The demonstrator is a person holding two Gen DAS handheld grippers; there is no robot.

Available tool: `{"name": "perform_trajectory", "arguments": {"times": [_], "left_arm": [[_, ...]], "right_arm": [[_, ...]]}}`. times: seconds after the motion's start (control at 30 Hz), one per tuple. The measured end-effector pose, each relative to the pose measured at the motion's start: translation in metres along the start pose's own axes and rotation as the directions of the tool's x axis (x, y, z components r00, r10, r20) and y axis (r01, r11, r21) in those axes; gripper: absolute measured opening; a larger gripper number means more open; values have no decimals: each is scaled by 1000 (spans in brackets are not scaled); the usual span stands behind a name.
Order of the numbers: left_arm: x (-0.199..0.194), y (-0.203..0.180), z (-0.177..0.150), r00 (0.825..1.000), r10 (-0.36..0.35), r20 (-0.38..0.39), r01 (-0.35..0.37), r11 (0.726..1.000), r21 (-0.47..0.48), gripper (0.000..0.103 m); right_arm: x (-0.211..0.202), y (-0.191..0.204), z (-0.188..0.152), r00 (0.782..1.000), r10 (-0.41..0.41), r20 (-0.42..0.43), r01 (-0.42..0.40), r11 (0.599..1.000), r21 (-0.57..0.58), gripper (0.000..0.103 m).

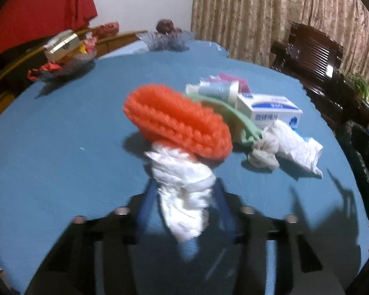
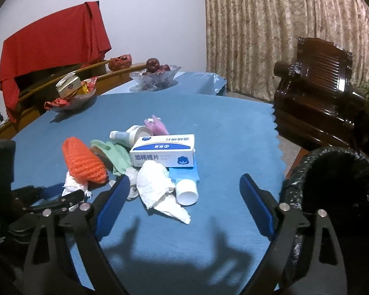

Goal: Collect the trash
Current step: 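Return to the table and grasp a white tissue with the left tool, then grasp another white tissue with the right tool while the left tool holds its tissue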

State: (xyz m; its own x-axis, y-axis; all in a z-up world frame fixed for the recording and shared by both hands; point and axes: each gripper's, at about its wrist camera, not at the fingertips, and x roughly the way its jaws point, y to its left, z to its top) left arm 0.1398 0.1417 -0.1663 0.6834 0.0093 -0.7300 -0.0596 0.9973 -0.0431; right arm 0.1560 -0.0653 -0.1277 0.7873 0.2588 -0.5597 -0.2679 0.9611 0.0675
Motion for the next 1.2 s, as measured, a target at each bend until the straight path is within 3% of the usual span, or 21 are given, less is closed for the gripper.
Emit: {"name": "perform_trajectory", "arguments": {"times": [0.03, 0.13, 0.47, 0.77, 0.87, 0.97, 1.03, 1.2], "left_arm": [[1, -2, -1, 1000, -4, -1, 4, 1000, 10, 23], [-5, -5, -2, 1000, -7, 21, 7, 1000, 30, 16], [-42, -11, 7, 985, -55, 161, 50, 998, 34, 14], [-30, -3, 9, 990, -57, 131, 57, 998, 3, 14], [-30, -4, 9, 989, -64, 132, 63, 998, 10, 14], [-31, -4, 9, 989, -71, 133, 69, 998, 14, 14], [-32, -5, 8, 988, -73, 134, 71, 997, 15, 14], [-37, -8, 8, 988, -68, 141, 65, 998, 24, 14]], "right_arm": [[2, 1, -2, 1000, 5, -5, -6, 1000, -3, 83], [7, 5, -2, 999, 22, -23, -22, 1000, -10, 77], [33, 25, -1, 993, 85, -80, -90, 995, -51, 53], [64, 35, -3, 979, 90, -185, -105, 992, -70, 46], [73, 36, -5, 969, 97, -228, -114, 991, -65, 40], [75, 36, -6, 964, 108, -244, -127, 990, -63, 25], [74, 37, -7, 963, 115, -244, -134, 989, -65, 5], [61, 33, -4, 971, 131, -202, -146, 987, -62, 1]]}}
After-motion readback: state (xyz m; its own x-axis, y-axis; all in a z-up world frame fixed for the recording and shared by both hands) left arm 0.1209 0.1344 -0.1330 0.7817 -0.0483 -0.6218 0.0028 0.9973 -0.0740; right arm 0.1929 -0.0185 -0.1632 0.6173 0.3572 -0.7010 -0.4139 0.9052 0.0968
